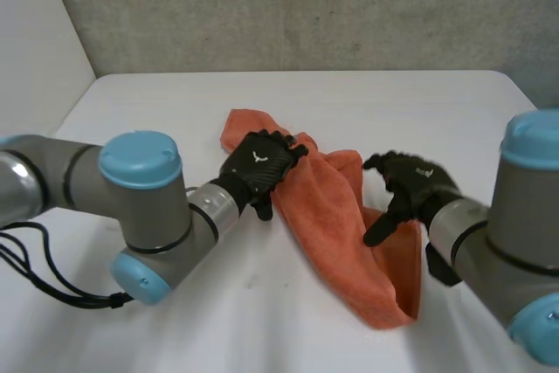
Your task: Fold the laundry
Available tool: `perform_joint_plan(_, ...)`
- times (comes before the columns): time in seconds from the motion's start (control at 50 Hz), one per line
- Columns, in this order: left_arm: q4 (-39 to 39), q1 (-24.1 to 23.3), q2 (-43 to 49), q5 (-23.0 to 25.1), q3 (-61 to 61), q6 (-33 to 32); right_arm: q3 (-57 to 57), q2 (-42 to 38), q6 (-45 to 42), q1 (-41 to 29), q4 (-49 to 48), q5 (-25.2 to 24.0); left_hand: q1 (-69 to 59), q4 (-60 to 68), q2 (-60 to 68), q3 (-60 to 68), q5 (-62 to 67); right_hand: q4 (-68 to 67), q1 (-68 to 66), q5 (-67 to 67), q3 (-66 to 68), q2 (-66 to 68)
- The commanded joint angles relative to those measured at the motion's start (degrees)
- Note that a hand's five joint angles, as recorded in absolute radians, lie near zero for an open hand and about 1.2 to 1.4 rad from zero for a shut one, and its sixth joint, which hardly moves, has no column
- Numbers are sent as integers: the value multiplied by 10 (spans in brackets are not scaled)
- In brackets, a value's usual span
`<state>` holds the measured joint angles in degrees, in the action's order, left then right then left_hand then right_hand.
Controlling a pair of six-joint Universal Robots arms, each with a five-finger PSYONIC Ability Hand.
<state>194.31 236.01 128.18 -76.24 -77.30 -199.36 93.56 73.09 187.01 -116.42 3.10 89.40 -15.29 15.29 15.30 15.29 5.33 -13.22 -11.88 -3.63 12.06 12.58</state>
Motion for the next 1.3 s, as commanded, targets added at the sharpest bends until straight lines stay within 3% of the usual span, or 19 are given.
perform_joint_plan(0.02,0,1,62,-1,45,-50,29,-52,32,-37,-38,0,-75,75,75,75,75,32,19,36,-21,-26)
perform_joint_plan(0.22,1,1,99,21,78,-86,-13,-132,31,-65,-66,11,-254,254,254,254,253,-11,-24,-7,22,17)
perform_joint_plan(0.28,18,1,103,21,81,-95,-36,-147,29,-71,-84,33,-390,390,390,390,390,-155,-169,-151,167,162)
perform_joint_plan(0.3,33,1,104,21,80,-97,-50,-152,27,-72,-95,48,-483,483,483,483,483,-309,-322,-304,320,315)
perform_joint_plan(0.32,34,1,104,21,80,-97,-50,-152,27,-72,-95,48,-484,484,484,484,484,-310,-323,-306,322,317)
perform_joint_plan(0.36,76,1,104,15,80,-101,-78,-158,9,-72,-113,76,-647,647,647,647,646,-666,-680,-662,678,673)
perform_joint_plan(0.42,119,1,96,2,82,-101,-123,-164,-36,-72,-128,92,-647,647,647,647,647,-668,-681,-664,679,674)
perform_joint_plan(0.54,168,0,44,-66,75,-100,-221,-150,-193,-66,-153,96,-647,647,647,647,647,-668,-681,-664,679,674)
perform_joint_plan(0.64,165,-21,-57,-119,32,-94,-261,-114,-265,-71,-167,92,-647,647,647,647,647,-668,-681,-664,679,674)
perform_joint_plan(0.78,107,-64,-178,-165,-95,-93,-244,-86,-283,-85,-151,74,-647,647,647,647,647,-668,-681,-664,679,674)
perform_joint_plan(0.84,66,-100,-253,-200,-191,-75,-190,-70,-285,-86,-94,18,-647,647,647,647,647,-668,-681,-664,679,674)
perform_joint_plan(1.0,32,-131,-283,-235,-280,-29,-125,-76,-283,-80,9,-63,-647,647,647,647,647,-668,-681,-664,679,674)
perform_joint_plan(1.04,23,-130,-281,-239,-283,-24,-122,-77,-282,-79,22,-70,-582,582,582,582,581,-668,-681,-664,679,674)
perform_joint_plan(1.06,14,-129,-281,-240,-283,-23,-121,-76,-279,-78,29,-70,-425,425,425,425,425,-509,-522,-504,520,515)
perform_joint_plan(1.08,8,-125,-281,-240,-279,-23,-121,-73,-278,-78,31,-68,-259,259,259,259,258,-231,-244,-226,242,237)
perform_joint_plan(1.1,8,-125,-281,-240,-279,-23,-121,-73,-278,-78,31,-68,-257,257,257,257,257,-228,-241,-224,239,234)
perform_joint_plan(1.12,3,-123,-282,-240,-272,-23,-123,-72,-277,-75,30,-66,-141,140,140,140,140,-41,-55,-37,53,48)
perform_joint_plan(1.22,1,-104,-288,-235,-216,-23,-119,-47,-215,-15,20,-56,-3,3,3,3,3,32,19,36,-21,-26)
perform_joint_plan(1.3,6,-89,-287,-233,-184,-24,-102,-19,-166,14,11,-59,-3,3,3,3,3,32,19,36,-21,-26)
